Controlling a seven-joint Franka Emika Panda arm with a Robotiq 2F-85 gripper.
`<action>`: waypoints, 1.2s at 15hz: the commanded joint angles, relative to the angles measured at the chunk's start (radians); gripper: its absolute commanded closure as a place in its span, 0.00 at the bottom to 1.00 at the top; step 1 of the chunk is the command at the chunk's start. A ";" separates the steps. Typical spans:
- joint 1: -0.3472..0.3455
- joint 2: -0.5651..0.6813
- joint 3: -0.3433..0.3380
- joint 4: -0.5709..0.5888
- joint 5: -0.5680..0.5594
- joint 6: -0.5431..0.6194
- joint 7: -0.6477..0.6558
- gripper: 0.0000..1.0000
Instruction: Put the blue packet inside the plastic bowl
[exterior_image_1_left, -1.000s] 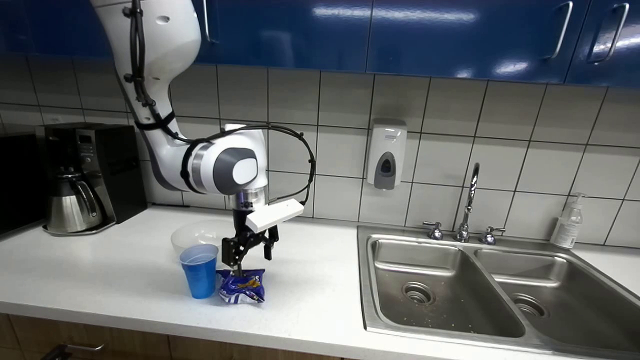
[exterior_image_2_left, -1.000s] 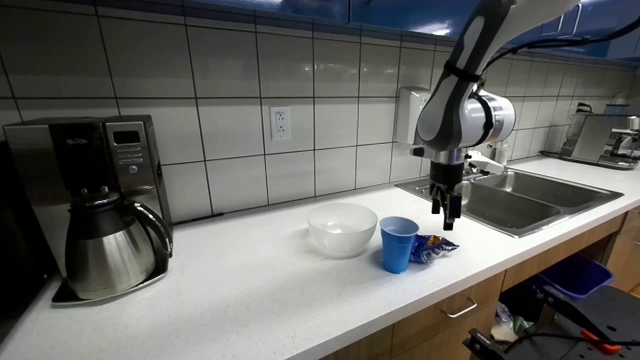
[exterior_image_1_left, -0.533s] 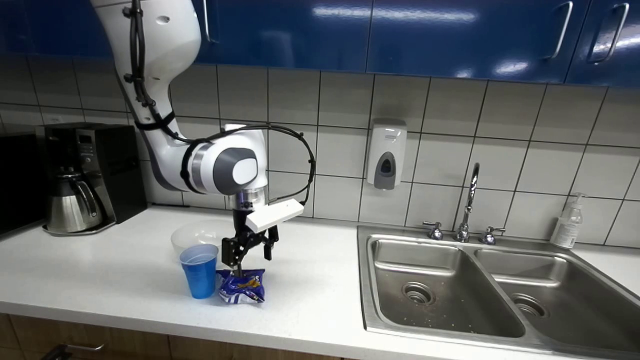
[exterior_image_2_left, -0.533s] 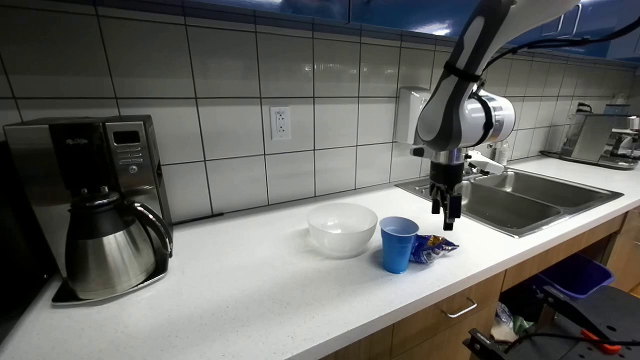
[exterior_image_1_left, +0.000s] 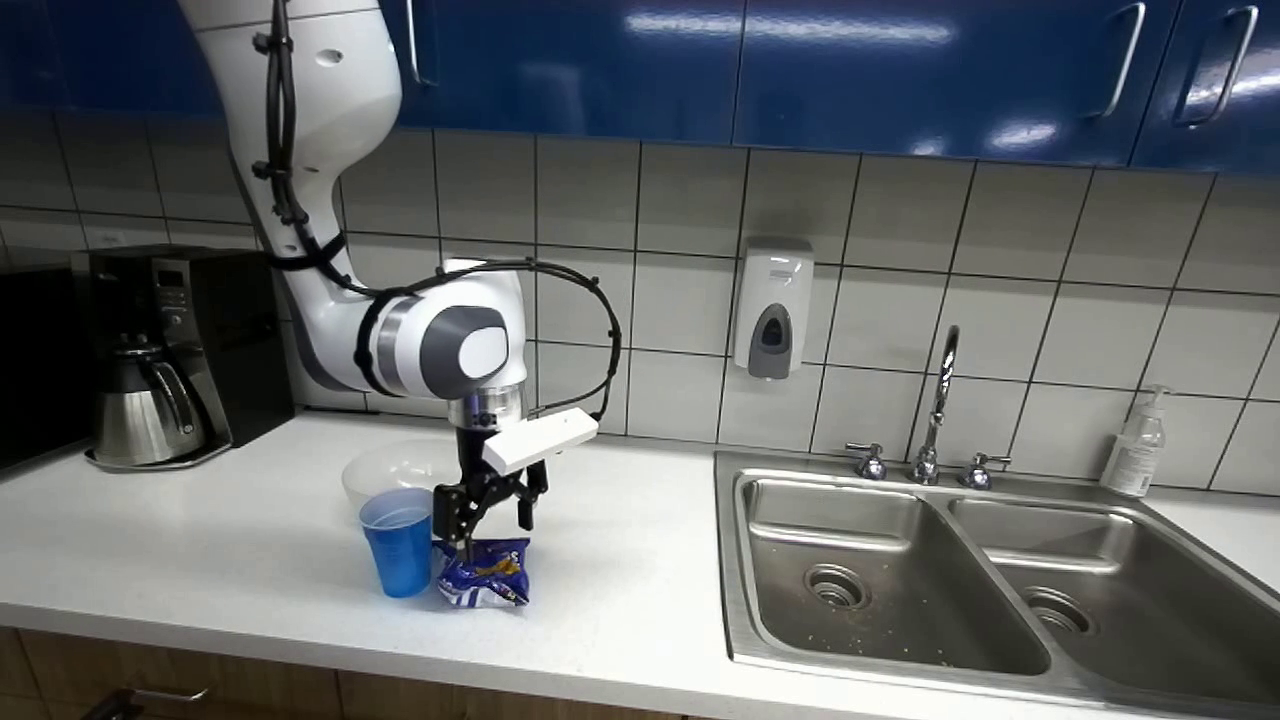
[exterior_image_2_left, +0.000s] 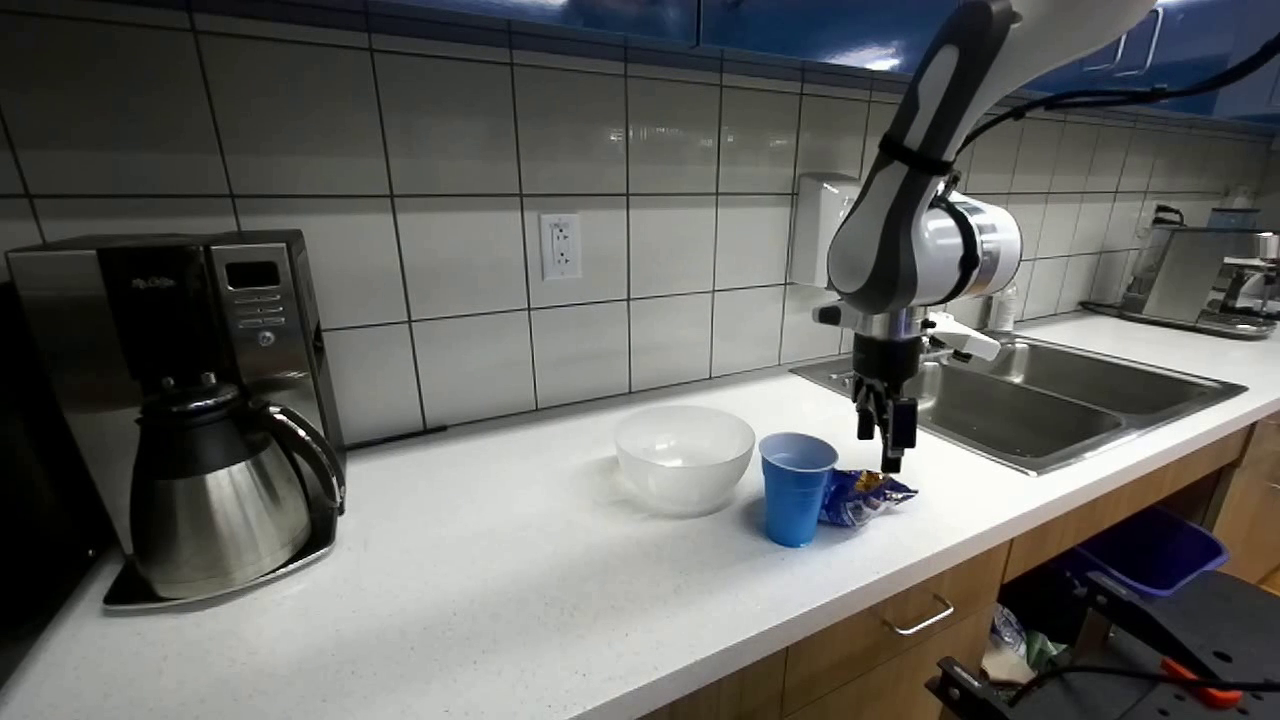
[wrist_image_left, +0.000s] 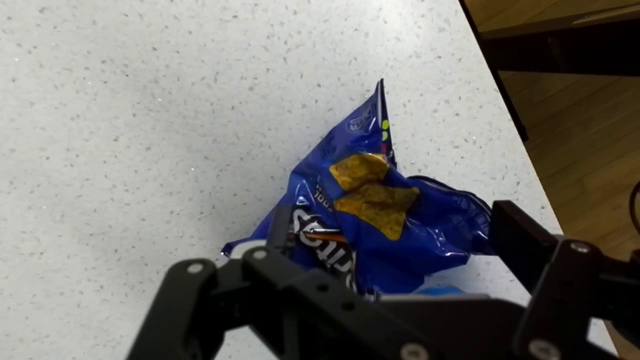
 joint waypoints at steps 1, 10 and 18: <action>0.005 0.047 0.015 0.028 -0.027 0.019 0.052 0.00; 0.032 0.129 0.014 0.096 -0.075 0.014 0.130 0.00; 0.017 0.124 0.025 0.119 -0.081 -0.005 0.146 0.00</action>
